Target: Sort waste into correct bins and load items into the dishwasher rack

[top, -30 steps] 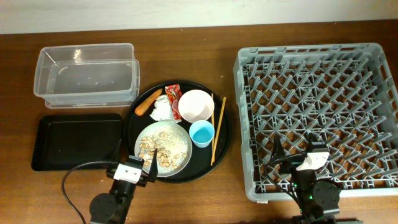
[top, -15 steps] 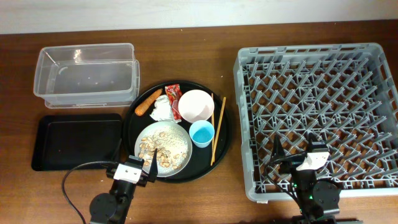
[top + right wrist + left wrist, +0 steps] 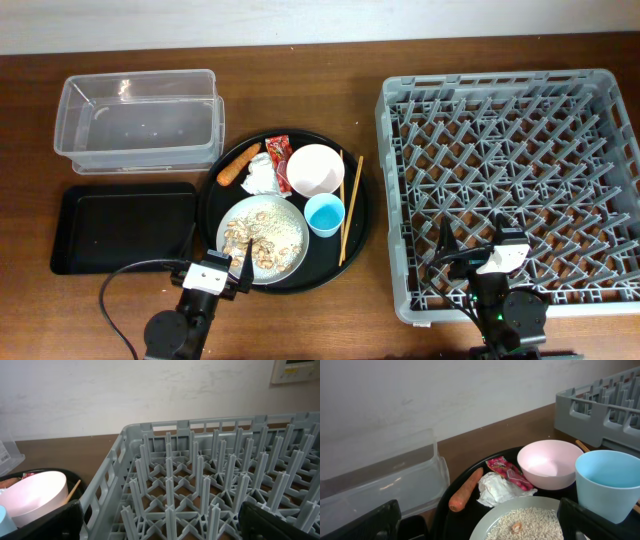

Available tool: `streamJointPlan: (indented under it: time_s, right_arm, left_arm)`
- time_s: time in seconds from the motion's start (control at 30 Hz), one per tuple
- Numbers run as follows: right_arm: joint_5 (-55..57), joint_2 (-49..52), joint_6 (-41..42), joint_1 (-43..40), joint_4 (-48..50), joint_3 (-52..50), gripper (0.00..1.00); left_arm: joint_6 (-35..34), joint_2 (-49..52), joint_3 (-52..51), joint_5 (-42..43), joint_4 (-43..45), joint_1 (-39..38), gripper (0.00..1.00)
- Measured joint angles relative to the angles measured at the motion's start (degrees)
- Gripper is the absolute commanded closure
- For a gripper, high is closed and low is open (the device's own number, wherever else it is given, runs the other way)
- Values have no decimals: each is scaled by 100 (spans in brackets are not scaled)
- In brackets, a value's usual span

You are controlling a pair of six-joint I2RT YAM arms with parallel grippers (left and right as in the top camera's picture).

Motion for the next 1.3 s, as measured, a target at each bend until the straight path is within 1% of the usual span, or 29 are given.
streamJointPlan:
  time_s: [0.2, 0.27, 0.3, 0.4, 0.47, 0.5, 0.53, 0.6, 0.67, 0.7, 0.73, 0.8, 0.87, 0.9, 0.97, 1.0, 1.03, 1.07, 1.1, 1.17, 1.23, 1.27, 1.3]
  right_arm:
    - [0, 0, -4, 0, 0, 0, 2]
    - [-44, 0, -4, 0, 0, 0, 2]
    - [-177, 0, 2, 0, 0, 0, 2]
    - [-1145, 0, -4, 0, 313, 0, 2]
    - [-1655, 0, 149, 0, 483, 20, 2]
    - [-1825, 2, 269, 0, 433, 94, 2]
    - [-1895, 2, 321, 0, 339, 201, 2]
    - [-1993, 44, 420, 0, -131, 728, 2]
    - [-1989, 289, 476, 0, -872, 1604, 2]
    - [-1967, 476, 479, 0, -1263, 1945, 2]
    - [-1880, 868, 494, 0, -1823, 2413, 2]
    - [-1711, 1698, 514, 0, -2568, 3136, 2]
    - [-1637, 2938, 540, 0, -3342, 4199, 2]
    - [-1615, 3552, 553, 0, -3915, 4756, 2]
    - [-1620, 4533, 555, 0, -4677, 5733, 2]
    - [-1655, 4894, 560, 0, -4920, 6067, 2]
    - [-1814, 5421, 557, 0, -5265, 6489, 2]
    - [-1897, 5598, 555, 0, -5351, 6610, 2]
    - [-2094, 5982, 555, 0, -5453, 6749, 2]
    - [-2280, 6400, 555, 0, -5539, 6780, 2]
    - [-2361, 6601, 557, 0, -5558, 6780, 2]
    - [-2404, 6704, 557, 0, -5569, 6780, 2]
    - [-2424, 6721, 553, 0, -5576, 6780, 2]
  left_arm:
    - [0, 0, 0, 0, 11, 0, 1]
    - [0, 7, -17, 72, 323, 0, 1]
    - [-2, 11, -20, 216, 516, 0, 1]
    - [0, 11, -33, 1058, 1134, 11, 1]
    - [2, 15, -9, 1311, 1600, 11, 1]
    - [2, 17, 68, 1335, 1587, 11, 1]
    - [4, 22, 201, 1320, 1443, 11, 1]
    - [22, 280, 837, 1285, 619, 11, 1]
    - [20, 988, 1934, 1259, -520, 11, 1]
    - [15, 1379, 2369, 1266, -846, 11, 0]
    - [20, 2083, 3058, 1331, -1274, 11, 1]
    - [-9, 3180, 4000, 1639, -1670, 15, 1]
    - [-153, 4369, 5036, 2072, -2238, 15, 1]
    - [-240, 4894, 5458, 2264, -2520, 4, 1]
    - [-337, 5786, 6063, 2535, -3206, -61, 0]
    - [-356, 6120, 6231, 2625, -3368, -94, 1]
    - [-369, 6251, 6277, 2667, -3401, -107, 1]
    - [-470, 6540, 6347, 2940, -3574, -116, 1]
    - [-549, 6758, 6354, 3209, -3668, -116, 1]
    - [-610, 7018, 6365, 3333, -3834, -199, 1]
    - [-645, 7219, 6376, 3058, -4000, -389, 1]
    - [-656, 7414, 6384, 2638, -4116, -658, 1]
    - [-656, 7560, 6387, 2411, -4135, -848, 1]
